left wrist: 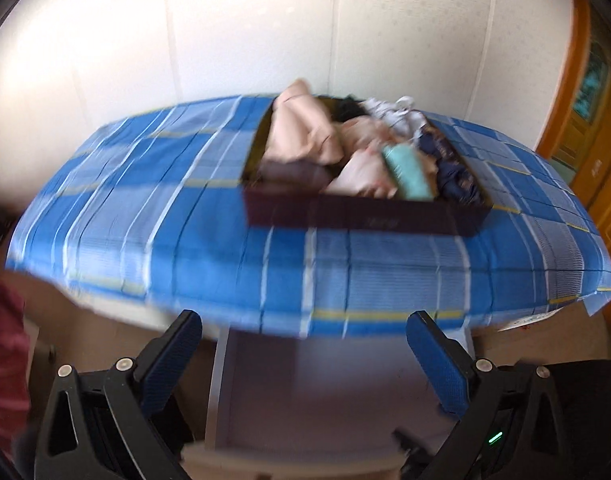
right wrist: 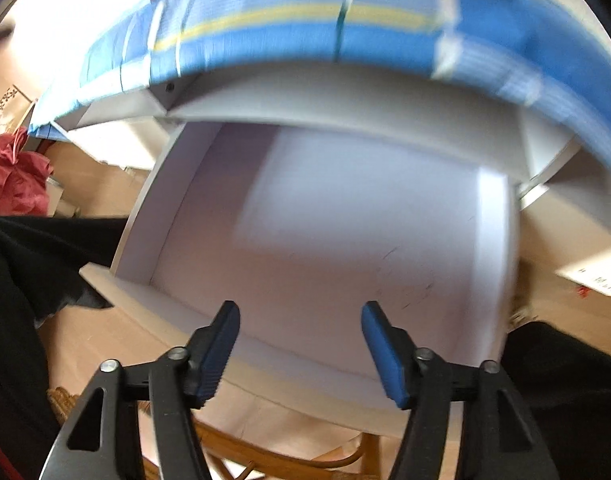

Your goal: Organize soft objects

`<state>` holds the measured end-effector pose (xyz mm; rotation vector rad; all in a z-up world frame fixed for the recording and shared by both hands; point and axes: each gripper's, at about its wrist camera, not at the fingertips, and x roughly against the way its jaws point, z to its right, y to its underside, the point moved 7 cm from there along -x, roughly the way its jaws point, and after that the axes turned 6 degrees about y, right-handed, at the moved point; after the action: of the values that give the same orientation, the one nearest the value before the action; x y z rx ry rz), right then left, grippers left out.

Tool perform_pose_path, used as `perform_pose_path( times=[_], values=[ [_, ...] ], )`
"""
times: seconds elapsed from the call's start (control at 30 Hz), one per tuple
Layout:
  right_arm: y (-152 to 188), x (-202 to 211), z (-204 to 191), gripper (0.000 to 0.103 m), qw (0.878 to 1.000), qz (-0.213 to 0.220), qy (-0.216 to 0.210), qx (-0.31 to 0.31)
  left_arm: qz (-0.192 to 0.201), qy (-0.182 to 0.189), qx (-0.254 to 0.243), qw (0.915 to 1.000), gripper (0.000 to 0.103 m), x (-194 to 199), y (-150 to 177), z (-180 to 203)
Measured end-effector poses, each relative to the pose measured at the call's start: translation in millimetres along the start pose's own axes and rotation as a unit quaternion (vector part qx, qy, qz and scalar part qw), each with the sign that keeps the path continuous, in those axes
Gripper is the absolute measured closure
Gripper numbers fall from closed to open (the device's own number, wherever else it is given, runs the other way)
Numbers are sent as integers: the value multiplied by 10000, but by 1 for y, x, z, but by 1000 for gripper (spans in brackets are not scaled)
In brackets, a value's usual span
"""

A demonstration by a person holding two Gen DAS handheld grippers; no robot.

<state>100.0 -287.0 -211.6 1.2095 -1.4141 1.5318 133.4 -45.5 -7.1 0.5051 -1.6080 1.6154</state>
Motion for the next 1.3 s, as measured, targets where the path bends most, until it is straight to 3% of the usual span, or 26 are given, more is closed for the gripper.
perform_pose_path(
  times=[0.27,0.43,0.57,0.67,0.93,1.3],
  values=[
    [-12,72,10,33,9938,1017,397,-216,-26,-510,296,9983,0,27,58,-18],
    [-21,140,1,33,9815,1768,723,-126,475,-825,187,9953,0,66,56,-18],
    [-27,187,-2,33,9699,2210,1009,-153,515,-659,396,9957,0,89,53,-20],
    [-24,212,-6,33,9650,2344,1147,-260,395,-543,450,9967,0,100,53,-17],
    [-5,246,-28,31,9625,2563,687,-563,740,-798,-12,9941,0,134,54,3],
    [10,254,-28,20,9565,2607,1129,-661,575,-779,67,9953,0,132,67,9]
  ],
)
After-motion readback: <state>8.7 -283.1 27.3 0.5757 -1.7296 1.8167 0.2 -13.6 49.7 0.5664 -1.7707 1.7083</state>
